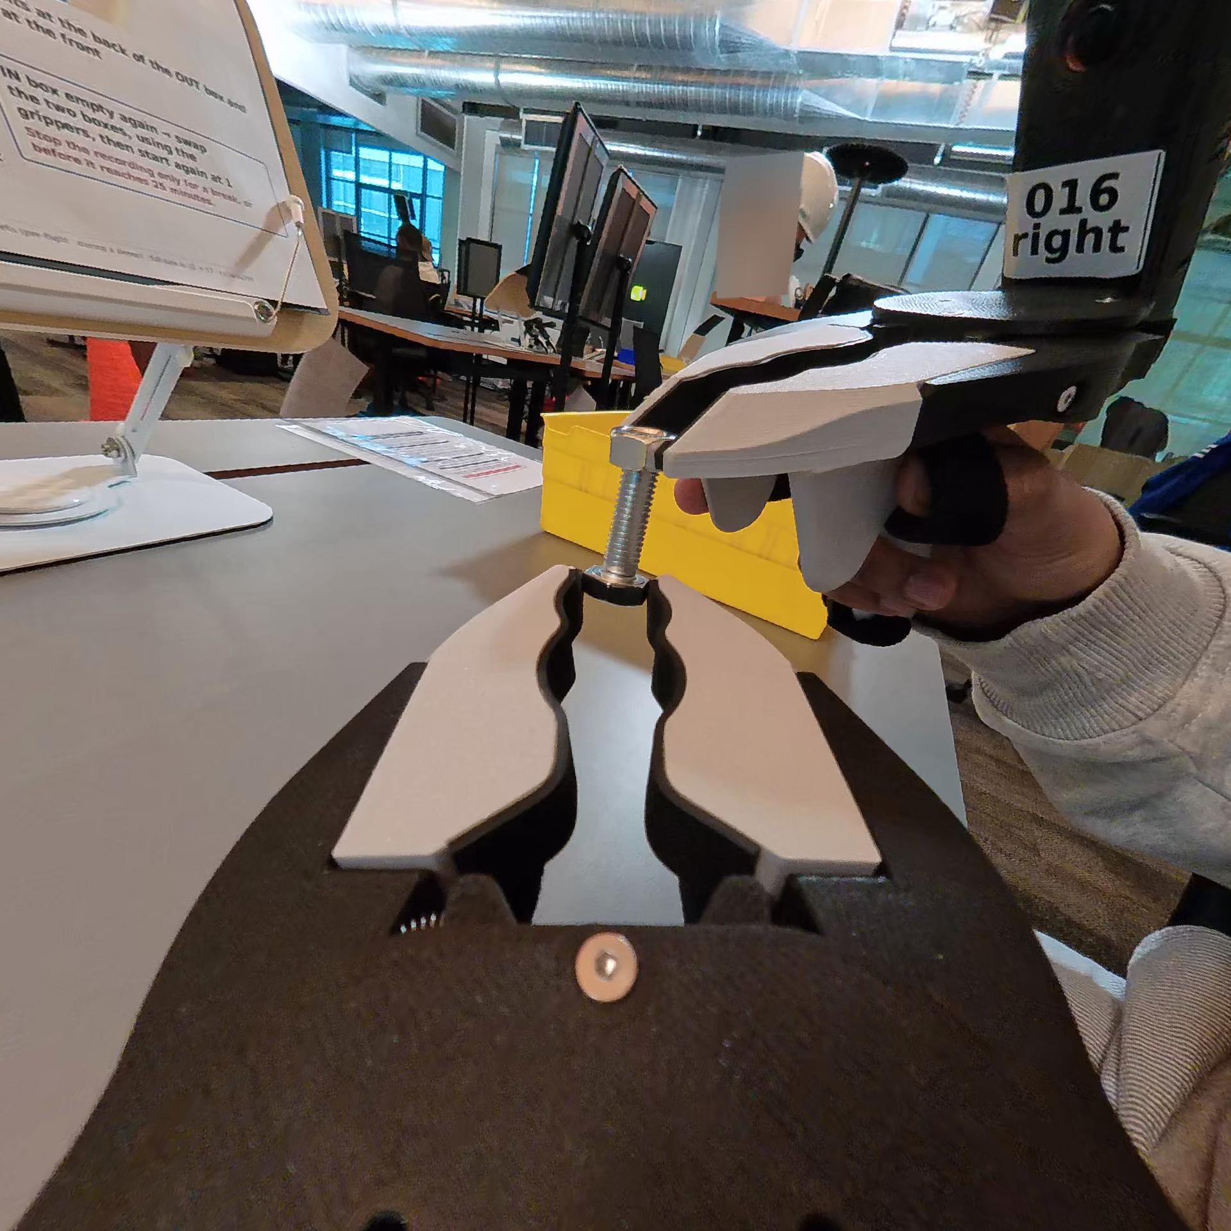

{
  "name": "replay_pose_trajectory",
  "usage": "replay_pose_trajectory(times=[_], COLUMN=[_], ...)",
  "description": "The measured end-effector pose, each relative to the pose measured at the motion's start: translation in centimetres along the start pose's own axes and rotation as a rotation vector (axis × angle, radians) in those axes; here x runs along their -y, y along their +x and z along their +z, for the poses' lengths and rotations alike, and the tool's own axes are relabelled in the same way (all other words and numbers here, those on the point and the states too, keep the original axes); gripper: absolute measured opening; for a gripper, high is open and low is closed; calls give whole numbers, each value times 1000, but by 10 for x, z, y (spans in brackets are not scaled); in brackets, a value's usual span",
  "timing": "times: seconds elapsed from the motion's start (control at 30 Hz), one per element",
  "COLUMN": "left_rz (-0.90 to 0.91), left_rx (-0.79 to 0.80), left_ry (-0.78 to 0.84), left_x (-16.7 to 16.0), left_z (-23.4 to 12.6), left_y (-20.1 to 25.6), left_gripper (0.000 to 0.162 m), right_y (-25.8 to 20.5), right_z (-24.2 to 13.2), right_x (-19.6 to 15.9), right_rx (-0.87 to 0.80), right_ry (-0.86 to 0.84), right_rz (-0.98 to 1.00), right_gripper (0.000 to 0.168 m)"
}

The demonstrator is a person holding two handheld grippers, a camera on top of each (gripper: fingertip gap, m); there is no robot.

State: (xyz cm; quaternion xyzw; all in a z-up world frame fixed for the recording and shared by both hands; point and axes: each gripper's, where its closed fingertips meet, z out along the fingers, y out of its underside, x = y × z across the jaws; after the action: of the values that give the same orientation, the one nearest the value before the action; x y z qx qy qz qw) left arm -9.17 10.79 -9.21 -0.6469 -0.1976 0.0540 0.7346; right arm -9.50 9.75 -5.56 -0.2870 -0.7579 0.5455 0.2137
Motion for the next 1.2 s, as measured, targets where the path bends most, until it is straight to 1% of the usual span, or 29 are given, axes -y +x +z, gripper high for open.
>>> replay_pose_trajectory(times=[0.3, 0.63, 1.2], left_rz=[-9, -22, -17], left_rx=[-5, -9, -4], left_ry=[7, 7, 12], left_x=[1, 1, 2], left_z=[0, 0, 0], left_y=[0, 0, 0], left_gripper=[19, 19, 19], right_y=[-1, -1, -1], right_z=[0, 1, 0], right_x=[1, 2, 2], right_rx=[9, -17, -15], right_ry=[31, 38, 54], right_rz=[4, -46, -24], right_gripper=[17, 18, 18])
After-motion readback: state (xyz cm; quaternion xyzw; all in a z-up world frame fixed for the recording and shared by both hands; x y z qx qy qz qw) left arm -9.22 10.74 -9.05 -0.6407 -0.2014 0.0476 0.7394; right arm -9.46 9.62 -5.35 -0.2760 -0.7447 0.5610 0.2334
